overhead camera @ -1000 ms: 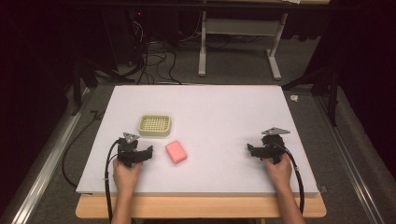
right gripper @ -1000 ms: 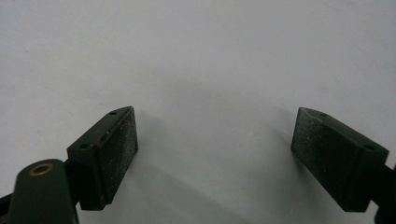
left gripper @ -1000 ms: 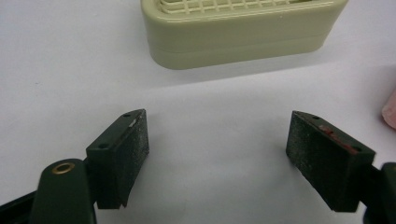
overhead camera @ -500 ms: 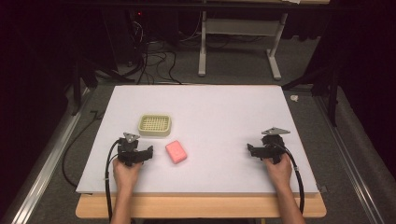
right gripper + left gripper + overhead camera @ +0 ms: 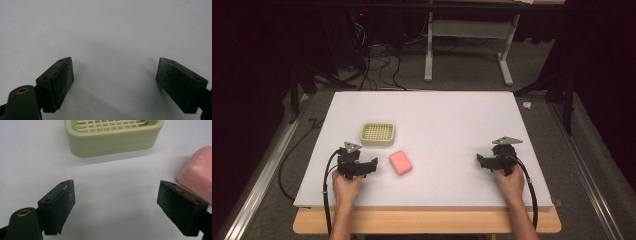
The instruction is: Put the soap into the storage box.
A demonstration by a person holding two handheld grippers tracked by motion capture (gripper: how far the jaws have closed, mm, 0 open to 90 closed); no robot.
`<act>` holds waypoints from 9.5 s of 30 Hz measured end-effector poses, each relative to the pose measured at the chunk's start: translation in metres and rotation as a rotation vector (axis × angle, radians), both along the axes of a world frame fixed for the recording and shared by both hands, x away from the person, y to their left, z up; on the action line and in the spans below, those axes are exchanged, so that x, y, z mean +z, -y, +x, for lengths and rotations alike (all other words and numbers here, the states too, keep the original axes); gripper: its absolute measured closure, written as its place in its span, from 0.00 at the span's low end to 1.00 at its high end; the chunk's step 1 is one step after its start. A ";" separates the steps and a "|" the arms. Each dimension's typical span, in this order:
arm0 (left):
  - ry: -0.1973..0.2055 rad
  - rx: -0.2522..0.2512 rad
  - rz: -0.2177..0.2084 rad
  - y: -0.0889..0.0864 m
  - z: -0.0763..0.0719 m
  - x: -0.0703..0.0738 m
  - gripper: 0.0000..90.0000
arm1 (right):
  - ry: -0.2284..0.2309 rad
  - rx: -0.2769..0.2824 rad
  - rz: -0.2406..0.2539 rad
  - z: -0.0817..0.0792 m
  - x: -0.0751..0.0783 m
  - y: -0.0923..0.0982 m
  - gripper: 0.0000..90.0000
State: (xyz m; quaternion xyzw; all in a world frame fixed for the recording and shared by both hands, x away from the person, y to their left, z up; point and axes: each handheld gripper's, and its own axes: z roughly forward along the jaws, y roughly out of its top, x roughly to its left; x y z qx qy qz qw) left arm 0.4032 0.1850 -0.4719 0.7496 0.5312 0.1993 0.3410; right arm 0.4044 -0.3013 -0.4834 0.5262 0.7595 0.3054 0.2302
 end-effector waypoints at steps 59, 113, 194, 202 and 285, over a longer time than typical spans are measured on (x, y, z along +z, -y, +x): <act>0.067 -0.350 0.009 0.081 -0.015 0.009 0.04 | 0.000 0.000 0.000 0.000 0.000 0.000 0.17; 0.035 -0.364 0.095 0.095 0.001 -0.011 0.15 | 0.000 0.000 0.000 0.000 0.000 0.000 0.17; 0.165 -0.125 -0.002 0.015 0.015 0.062 0.16 | 0.000 0.000 0.001 0.000 0.000 0.000 0.17; 0.158 -0.116 -0.006 0.018 0.030 0.065 0.16 | 0.001 0.000 0.002 0.000 0.000 0.000 0.17; 0.033 -0.022 0.058 0.032 0.090 0.017 0.11 | -0.002 -0.001 0.002 0.000 0.000 0.000 0.17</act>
